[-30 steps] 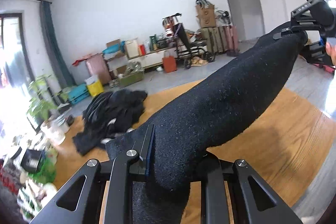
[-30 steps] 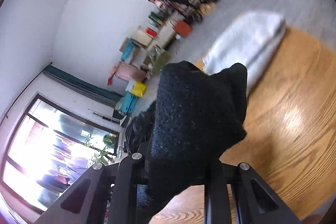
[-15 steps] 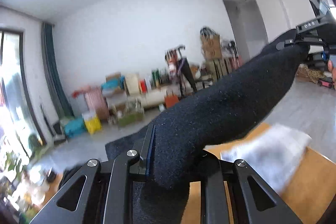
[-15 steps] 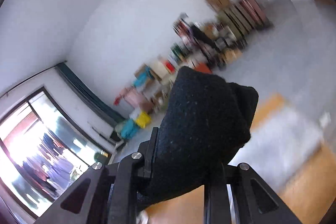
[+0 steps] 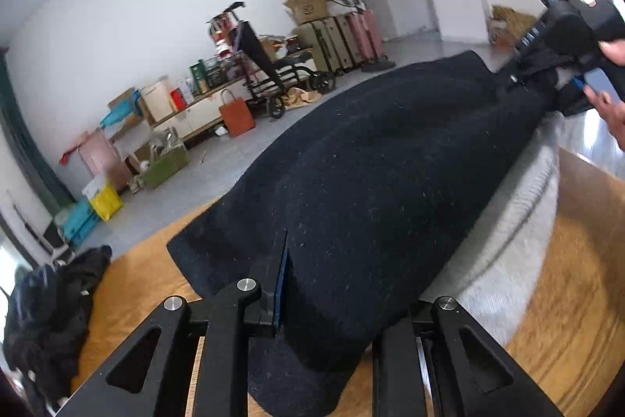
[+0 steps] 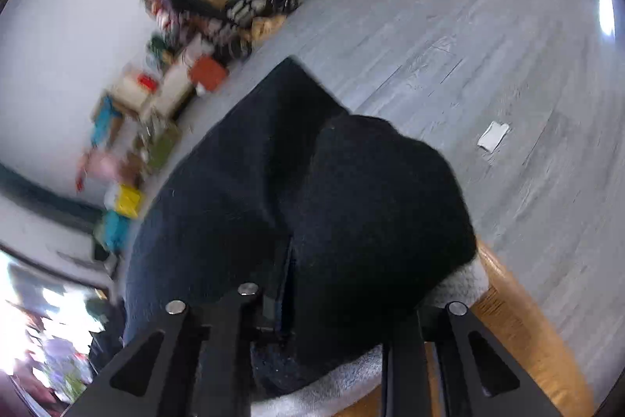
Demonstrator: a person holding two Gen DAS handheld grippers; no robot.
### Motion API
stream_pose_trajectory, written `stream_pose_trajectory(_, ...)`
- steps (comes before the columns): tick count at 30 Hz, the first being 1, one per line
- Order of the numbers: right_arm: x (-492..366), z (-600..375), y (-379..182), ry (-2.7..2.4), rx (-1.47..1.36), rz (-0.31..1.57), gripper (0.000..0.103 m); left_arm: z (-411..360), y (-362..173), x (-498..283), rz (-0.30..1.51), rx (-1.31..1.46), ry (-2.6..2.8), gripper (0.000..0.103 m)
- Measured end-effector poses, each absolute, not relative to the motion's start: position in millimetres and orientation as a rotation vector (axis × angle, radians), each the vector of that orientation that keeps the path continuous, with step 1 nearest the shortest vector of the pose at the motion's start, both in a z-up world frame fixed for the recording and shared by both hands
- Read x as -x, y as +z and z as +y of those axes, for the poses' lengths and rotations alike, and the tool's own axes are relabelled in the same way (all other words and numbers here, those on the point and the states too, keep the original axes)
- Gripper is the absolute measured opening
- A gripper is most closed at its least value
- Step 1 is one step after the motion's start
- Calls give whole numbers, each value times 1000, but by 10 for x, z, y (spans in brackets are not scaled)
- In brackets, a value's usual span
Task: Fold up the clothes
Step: 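Lower the sweatshirt onto the grey sweater and open both tools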
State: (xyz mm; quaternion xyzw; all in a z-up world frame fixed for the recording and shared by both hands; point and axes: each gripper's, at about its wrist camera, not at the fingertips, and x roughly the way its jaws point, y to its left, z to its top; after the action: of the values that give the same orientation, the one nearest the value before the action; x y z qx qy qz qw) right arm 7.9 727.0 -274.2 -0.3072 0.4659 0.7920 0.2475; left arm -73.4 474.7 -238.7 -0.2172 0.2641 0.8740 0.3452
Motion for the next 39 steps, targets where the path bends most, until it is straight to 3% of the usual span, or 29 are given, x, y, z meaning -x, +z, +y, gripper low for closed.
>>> stream_pose_trajectory(2,-107,7268,-2732,2153,832,1262,36,4610,-2346,749,647,640,2217,34)
stream_pose_trajectory(6,-305,7448,-2683,2095,782,1364,52,4083,-2225,750,402,767,2088,67)
stream_pose_trajectory(8,-545,7479,-2580,2031,707,1352,70,3773,-2088,771,238,772,2041,76)
stream_pose_trajectory(10,-779,7433,-2424,2013,616,1262,70,3583,-1969,751,164,750,2072,77)
stream_pose_trajectory(13,-878,7176,-2060,2130,578,1065,69,3504,-1815,690,205,733,2145,78)
stream_pose_trajectory(17,-423,6544,-1719,2368,757,792,73,3334,-1741,527,185,753,2150,78)
stream_pose_trajectory(21,-309,5894,-1618,2508,746,762,73,3199,-1593,368,223,736,2148,79)
stream_pose_trajectory(24,-335,5430,-1576,2622,792,721,85,3132,-1442,206,267,702,2169,81)
stream_pose_trajectory(31,-837,4700,-1457,2675,920,313,89,3243,-1091,-26,247,724,2240,84)
stream_pose_trajectory(35,-1271,4647,-1398,2700,858,336,101,3292,-1030,-245,250,714,2263,84)
stream_pose_trajectory(39,-1576,4710,-1362,2692,814,321,103,3327,-1009,-391,206,735,2249,84)
